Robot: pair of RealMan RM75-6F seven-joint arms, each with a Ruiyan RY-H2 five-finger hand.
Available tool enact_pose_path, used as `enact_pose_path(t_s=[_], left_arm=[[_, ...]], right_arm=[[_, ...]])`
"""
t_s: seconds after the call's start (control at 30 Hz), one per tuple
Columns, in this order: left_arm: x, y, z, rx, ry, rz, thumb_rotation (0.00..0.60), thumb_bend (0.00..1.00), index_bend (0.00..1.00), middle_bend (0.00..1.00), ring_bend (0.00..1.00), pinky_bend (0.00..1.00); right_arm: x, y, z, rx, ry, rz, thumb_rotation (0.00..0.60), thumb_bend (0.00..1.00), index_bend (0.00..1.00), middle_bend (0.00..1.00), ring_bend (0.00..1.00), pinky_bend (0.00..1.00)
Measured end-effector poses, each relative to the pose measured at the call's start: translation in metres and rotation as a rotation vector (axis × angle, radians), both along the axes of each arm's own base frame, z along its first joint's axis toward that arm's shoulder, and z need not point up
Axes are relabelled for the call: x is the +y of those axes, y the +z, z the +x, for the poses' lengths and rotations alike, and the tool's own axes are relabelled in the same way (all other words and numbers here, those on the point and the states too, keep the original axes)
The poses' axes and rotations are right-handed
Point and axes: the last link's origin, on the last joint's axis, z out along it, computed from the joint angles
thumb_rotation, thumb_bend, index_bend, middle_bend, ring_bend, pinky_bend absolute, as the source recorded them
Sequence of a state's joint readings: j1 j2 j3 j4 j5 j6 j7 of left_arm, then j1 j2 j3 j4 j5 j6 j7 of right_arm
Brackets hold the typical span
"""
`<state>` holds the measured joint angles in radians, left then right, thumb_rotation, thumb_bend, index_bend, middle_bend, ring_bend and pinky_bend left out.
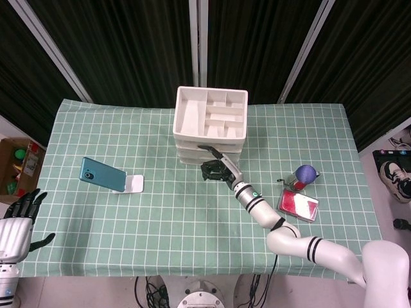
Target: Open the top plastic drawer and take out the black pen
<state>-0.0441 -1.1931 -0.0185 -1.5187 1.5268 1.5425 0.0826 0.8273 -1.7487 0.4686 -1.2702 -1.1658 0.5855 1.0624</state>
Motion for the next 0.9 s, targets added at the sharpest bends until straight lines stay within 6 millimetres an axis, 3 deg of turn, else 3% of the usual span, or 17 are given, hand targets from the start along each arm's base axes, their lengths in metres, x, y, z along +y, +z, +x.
enact_pose_path(t_s=[0.5,0.57,0.7,0.77,0.9], left_arm=[[0.000,-0.001,0.001,0.000,-0.007,-0.003,0.600,0.00,0.12,0.07,0.09,0.20],[0.000,-0.001,0.001,0.000,-0.007,-0.003,0.600,0.00,0.12,0.07,0.09,0.20],[0.001,-0.001,0.001,0.000,-0.007,-0.005,0.600,0.00,0.12,0.07,0.09,0.20],[0.001,-0.001,0.001,0.000,-0.009,-0.004,0.600,0.00,0.12,0.07,0.09,0.20],[0.002,-0.001,0.002,-0.001,-0.012,-0.003,0.600,0.00,0.12,0.07,0.09,0.20]], right_arm=[[0.025,0.005,-0.011,-0.007,0.026,0.008,0.600,0.46,0.30,0.74,0.60,0.59],[0.030,0.006,-0.014,-0.001,0.036,0.011,0.600,0.46,0.25,0.74,0.60,0.59],[0.039,0.009,-0.021,0.051,0.077,0.023,0.600,0.41,0.02,0.71,0.59,0.59],[0.043,0.011,-0.025,0.099,0.113,0.021,0.600,0.34,0.00,0.69,0.59,0.59],[0.051,0.019,-0.033,0.216,0.200,-0.009,0.600,0.33,0.00,0.69,0.59,0.59]])
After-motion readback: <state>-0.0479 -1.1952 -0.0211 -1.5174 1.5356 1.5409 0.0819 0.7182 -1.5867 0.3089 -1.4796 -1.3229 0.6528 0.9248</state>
